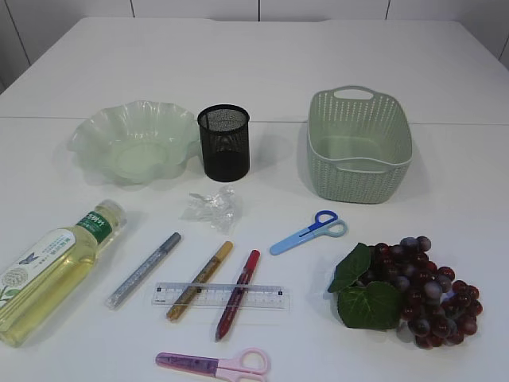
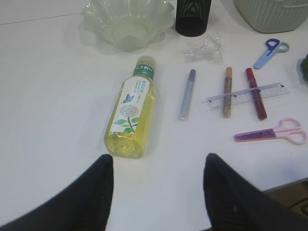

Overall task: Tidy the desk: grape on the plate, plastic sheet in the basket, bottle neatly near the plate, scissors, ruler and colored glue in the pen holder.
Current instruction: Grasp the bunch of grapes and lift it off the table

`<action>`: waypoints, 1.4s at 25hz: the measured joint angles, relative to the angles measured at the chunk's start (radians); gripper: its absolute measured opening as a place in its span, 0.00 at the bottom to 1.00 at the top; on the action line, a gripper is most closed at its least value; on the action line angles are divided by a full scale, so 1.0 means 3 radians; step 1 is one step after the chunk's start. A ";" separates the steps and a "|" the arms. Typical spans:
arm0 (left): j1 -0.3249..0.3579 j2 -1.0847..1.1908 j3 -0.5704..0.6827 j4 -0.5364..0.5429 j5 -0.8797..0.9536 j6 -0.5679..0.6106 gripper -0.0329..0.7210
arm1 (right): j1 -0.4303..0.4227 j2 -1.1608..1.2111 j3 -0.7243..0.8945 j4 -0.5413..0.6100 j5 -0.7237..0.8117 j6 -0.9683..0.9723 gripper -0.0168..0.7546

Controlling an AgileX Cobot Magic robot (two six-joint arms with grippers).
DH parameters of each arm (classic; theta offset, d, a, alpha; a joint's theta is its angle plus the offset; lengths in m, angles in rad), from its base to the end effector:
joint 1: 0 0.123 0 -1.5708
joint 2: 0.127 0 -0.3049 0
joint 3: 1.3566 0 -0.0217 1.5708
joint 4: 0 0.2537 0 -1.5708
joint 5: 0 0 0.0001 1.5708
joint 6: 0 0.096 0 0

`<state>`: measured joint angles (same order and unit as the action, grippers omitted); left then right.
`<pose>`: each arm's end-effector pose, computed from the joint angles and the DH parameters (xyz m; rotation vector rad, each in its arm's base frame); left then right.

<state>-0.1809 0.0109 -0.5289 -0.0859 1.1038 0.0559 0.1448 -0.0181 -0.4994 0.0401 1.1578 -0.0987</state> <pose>-0.0226 -0.0033 0.2814 0.2518 2.0559 -0.1800 -0.0254 -0.0001 0.2678 -0.2626 2.1078 0.0758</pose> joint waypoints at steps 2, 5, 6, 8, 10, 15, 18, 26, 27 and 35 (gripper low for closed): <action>0.0000 0.0000 0.0000 0.0000 0.0000 0.0000 0.62 | 0.0000 0.0000 0.0000 0.0000 0.0000 0.0000 0.71; 0.0000 0.0000 0.0000 0.0000 0.0000 0.0000 0.62 | 0.0000 0.0000 0.0000 0.0000 0.0000 0.0000 0.71; 0.0000 0.0000 0.0000 0.0000 0.0000 0.0000 0.62 | 0.0000 0.0000 0.0000 0.0000 0.0000 0.0000 0.71; 0.0000 0.0000 0.0000 0.0000 0.0000 0.0000 0.62 | 0.0000 0.0000 0.0000 0.0000 0.0000 0.0000 0.71; 0.0000 0.0000 0.0000 -0.0001 0.0000 0.0000 0.62 | 0.0000 0.0000 0.0000 0.0000 0.0000 0.0000 0.71; 0.0000 0.0000 0.0000 -0.0027 0.0000 0.0000 0.62 | 0.0000 0.0000 0.0000 0.0045 -0.0005 0.0000 0.71; 0.0000 0.0000 0.0000 -0.0034 0.0000 0.0000 0.62 | 0.0000 0.0000 0.0000 0.0093 -0.0005 0.0002 0.71; 0.0000 0.0000 0.0000 -0.0054 0.0000 0.0000 0.62 | 0.0000 0.0457 -0.0025 0.0338 0.0032 0.0010 0.71; 0.0000 0.0000 0.0000 -0.0067 0.0000 0.0000 0.62 | 0.0000 0.0593 -0.0025 0.0404 0.0032 0.0010 0.71; 0.0000 0.0000 0.0000 -0.0133 0.0000 0.0000 0.62 | 0.0000 0.1742 -0.0025 0.0596 -0.0172 0.0002 0.72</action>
<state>-0.1809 0.0109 -0.5289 -0.1259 1.1038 0.0559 0.1448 0.5045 -0.5070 0.2189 1.1060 -0.0980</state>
